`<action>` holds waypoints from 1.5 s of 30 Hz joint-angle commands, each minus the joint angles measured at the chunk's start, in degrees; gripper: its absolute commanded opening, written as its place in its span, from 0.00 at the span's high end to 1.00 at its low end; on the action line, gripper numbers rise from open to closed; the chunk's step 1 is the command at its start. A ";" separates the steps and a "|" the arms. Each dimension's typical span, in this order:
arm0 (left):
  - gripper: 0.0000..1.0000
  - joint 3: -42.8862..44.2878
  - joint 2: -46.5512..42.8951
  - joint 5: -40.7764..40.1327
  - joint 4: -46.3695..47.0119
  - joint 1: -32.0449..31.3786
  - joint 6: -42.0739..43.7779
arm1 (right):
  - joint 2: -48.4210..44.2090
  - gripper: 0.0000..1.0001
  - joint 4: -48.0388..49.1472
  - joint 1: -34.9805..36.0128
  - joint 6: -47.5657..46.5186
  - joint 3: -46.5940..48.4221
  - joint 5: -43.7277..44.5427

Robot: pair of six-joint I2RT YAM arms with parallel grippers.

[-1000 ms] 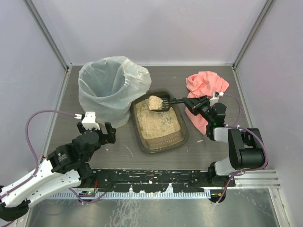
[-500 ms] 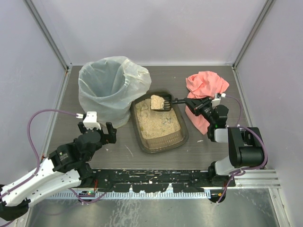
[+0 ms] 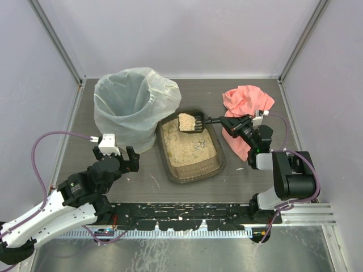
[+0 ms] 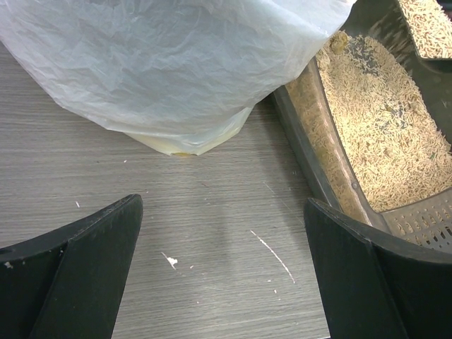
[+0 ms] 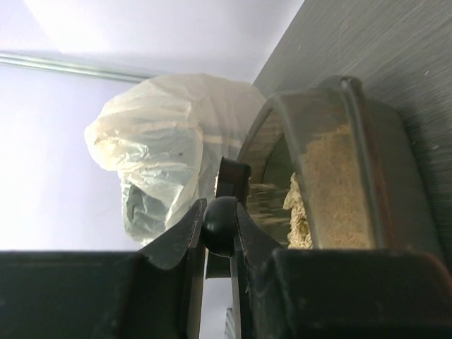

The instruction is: Clean the litter box

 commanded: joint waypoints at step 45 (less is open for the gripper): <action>0.02 0.07 0.36 -0.89 1.47 -0.16 -0.48 | -2.17 0.99 3.66 -4.17 1.72 -1.11 -0.86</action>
